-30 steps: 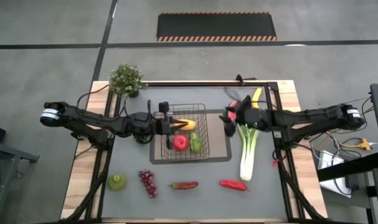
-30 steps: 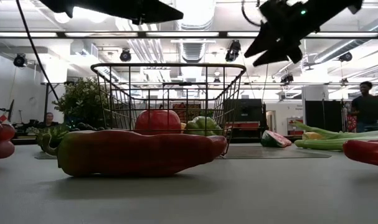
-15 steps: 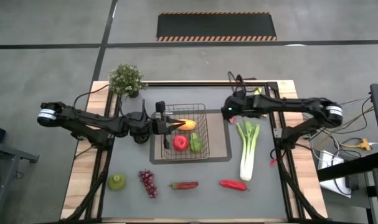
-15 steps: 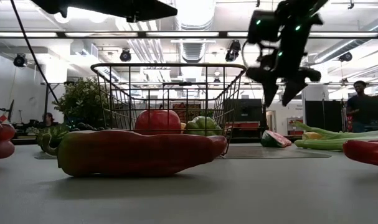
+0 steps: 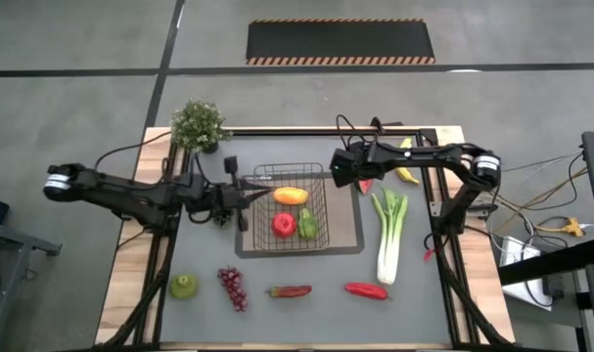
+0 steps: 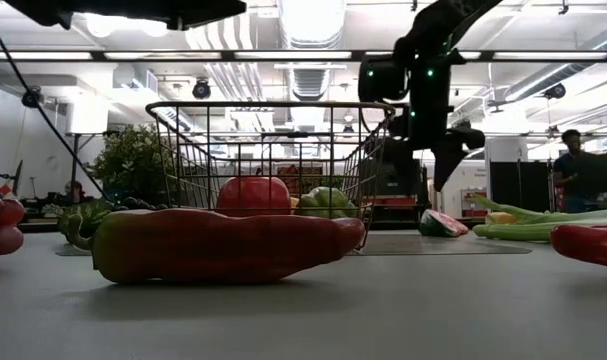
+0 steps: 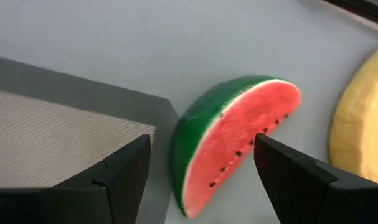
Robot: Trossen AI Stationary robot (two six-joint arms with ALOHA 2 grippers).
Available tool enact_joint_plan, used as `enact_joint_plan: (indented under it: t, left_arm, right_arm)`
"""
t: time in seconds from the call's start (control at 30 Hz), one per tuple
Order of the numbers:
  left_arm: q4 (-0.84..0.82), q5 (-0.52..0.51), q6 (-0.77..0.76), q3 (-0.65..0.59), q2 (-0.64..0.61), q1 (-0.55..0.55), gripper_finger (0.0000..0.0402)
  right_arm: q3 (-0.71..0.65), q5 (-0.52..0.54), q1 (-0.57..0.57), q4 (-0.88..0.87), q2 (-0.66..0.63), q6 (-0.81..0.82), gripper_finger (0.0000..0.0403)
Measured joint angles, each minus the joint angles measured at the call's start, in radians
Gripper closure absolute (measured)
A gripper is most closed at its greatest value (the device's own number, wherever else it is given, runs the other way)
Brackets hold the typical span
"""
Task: Build produce basket
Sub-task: Put the green watermelon into the wire basket
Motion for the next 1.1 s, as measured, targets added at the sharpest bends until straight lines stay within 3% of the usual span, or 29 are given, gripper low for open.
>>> enact_joint_plan:
  t: [0.43, 0.9, 1.1]
  left_arm:
    - [-0.006, 0.003, -0.024, -0.032, -0.048, 0.000, 0.0400]
    - [-0.003, 0.003, -0.025, -0.032, -0.041, 0.000, 0.0400]
    - [-0.004, 0.003, -0.025, -0.032, -0.041, 0.000, 0.0400]
  right_arm:
    - [-0.008, 0.009, -0.055, -0.012, 0.112, 0.027, 0.0140]
    - [-0.007, 0.019, -0.049, 0.008, 0.145, -0.023, 0.0232]
    - [-0.011, 0.026, -0.042, 0.006, 0.123, -0.039, 0.0250]
